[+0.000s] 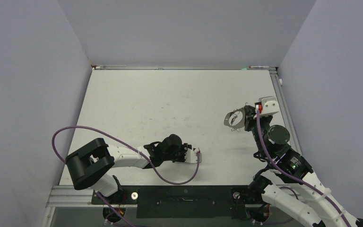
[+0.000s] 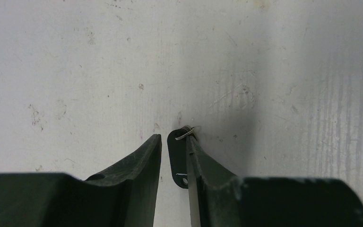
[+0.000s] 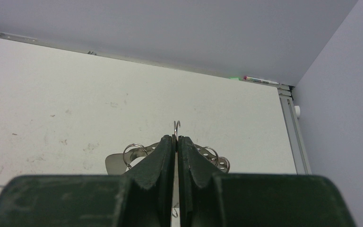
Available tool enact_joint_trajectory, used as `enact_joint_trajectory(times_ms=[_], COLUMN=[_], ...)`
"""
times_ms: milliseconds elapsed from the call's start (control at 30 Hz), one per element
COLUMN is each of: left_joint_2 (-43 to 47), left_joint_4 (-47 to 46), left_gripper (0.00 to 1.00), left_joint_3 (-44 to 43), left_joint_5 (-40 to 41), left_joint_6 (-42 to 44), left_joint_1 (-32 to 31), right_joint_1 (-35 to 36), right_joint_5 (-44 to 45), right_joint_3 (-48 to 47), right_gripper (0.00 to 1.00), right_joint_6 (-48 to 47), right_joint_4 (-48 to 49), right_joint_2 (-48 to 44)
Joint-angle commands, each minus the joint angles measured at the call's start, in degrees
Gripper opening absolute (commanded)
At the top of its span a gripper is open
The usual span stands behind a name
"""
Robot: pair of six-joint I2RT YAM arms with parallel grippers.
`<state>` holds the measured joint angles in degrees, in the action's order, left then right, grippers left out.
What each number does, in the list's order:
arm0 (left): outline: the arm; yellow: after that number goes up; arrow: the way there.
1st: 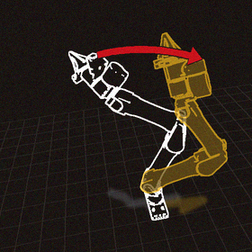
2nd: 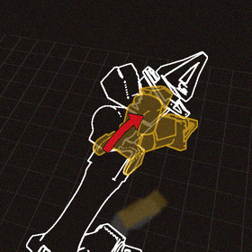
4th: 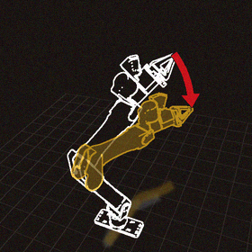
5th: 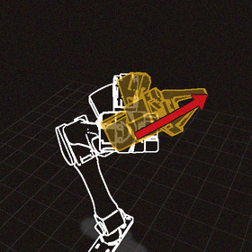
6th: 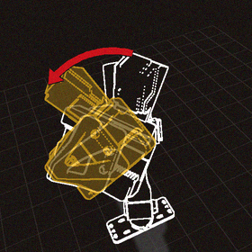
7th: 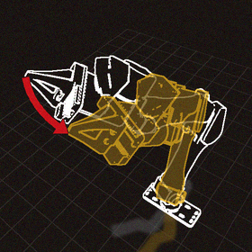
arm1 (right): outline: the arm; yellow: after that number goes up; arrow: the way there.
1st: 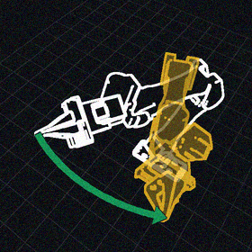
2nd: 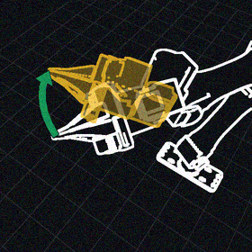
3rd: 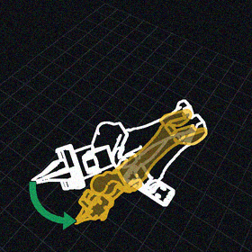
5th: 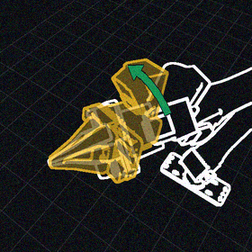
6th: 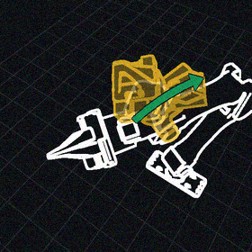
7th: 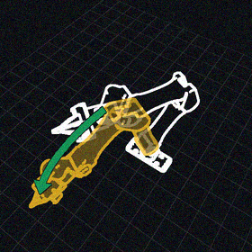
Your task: Put the keys on the keyring
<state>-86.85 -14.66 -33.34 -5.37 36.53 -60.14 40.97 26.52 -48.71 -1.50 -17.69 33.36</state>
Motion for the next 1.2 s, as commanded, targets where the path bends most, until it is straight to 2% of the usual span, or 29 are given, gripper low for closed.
enact_joint_trajectory(times_ms=[0, 300, 600, 833, 1167], left_joint_2=[-0.7, -2.3, -1.8, 1.5, 11.6], left_joint_4=[0.3, 2.5, 3.5, 3.2, 0.3], left_gripper=[0.22, 0.18, 0.00, 0.00, 0.00], left_joint_3=[-2.7, -4.1, -4.6, -3.8, -0.9], left_joint_5=[-2.3, -3.1, -2.8, -3.2, -3.4], left_joint_6=[0.6, 0.9, 1.3, -0.7, -5.7], left_joint_1=[-0.4, -0.3, -0.3, -0.3, 1.1], right_joint_1=[0.3, 0.3, 0.3, 0.3, 0.3], right_joint_5=[-0.1, 0.0, 0.0, 0.1, -0.3], right_joint_3=[-0.2, 0.0, 0.2, 0.5, 0.7], right_gripper=[0.05, 0.05, 0.05, 0.05, 0.05], right_joint_6=[-0.5, -0.5, -0.5, -0.6, -0.4], right_joint_4=[2.1, 2.1, 2.0, 2.1, 2.3], right_joint_2=[0.1, -0.2, -0.4, -0.5, -0.7])
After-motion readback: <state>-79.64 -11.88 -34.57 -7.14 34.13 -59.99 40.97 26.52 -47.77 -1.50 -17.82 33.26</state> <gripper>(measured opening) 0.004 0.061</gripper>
